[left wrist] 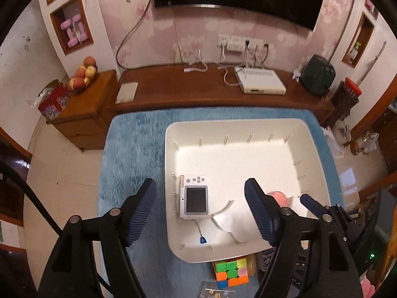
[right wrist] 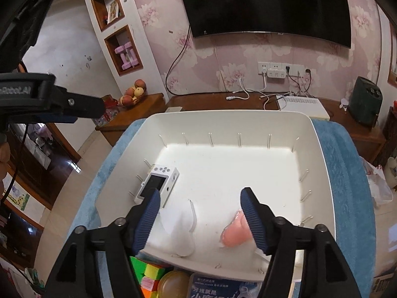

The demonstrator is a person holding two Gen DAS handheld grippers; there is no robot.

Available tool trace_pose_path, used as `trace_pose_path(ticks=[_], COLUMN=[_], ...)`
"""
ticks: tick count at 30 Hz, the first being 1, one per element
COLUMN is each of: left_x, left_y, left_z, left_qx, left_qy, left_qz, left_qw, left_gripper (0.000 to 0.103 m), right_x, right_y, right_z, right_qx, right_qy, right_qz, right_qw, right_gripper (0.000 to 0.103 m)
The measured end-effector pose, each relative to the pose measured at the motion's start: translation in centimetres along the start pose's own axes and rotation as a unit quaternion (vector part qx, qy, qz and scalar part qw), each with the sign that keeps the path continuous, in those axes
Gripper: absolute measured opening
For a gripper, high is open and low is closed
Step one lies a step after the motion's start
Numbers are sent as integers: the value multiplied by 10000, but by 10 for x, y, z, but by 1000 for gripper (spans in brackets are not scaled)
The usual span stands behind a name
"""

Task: Organize rigid objects
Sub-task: 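Open both tools to release the photo device and tape dispenser into the tray, then pull both tools back from the tray toward the remaining items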

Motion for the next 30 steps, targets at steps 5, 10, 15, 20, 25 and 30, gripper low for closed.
trace_pose_path(ticks=[5, 10, 15, 20, 25, 30], left_x=[27, 62, 94, 119, 134, 143], left_y=[0, 7, 18, 25, 28, 28], left_z=[4, 10, 22, 42, 69, 95], left_qx=[-80, 41, 201, 234, 246, 183], left_qy=[-349, -841, -1226, -1438, -1496, -1481], left_qz=[63, 109, 266, 330, 450, 578], left_qw=[9993, 9964, 9919, 9888, 9874, 9871], left_gripper=[77, 78, 79, 81, 82, 82], right_x=[22, 49, 78, 102, 123, 137], right_y=[8, 12, 18, 23, 25, 23], right_z=[-4, -5, 1, 17, 44, 72], right_qx=[3, -75, -144, -307, -615, -876], right_qy=[-171, -402, -586, -682, -647, -566], right_qz=[27, 76, 180, 291, 340, 444], right_qw=[9999, 9991, 9980, 9968, 9954, 9936], right_gripper=[73, 80, 81, 81, 81, 81])
Point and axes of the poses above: each gripper's, at about its wrist camera, not at the fingertips, and x roughly against the way its jaws point, y to its left, z to its underside, the point moved 9 cm from there along -x, roughly the way its jaws point, and after that the axes turned 4 degrees about z, right-handed, at the moved point
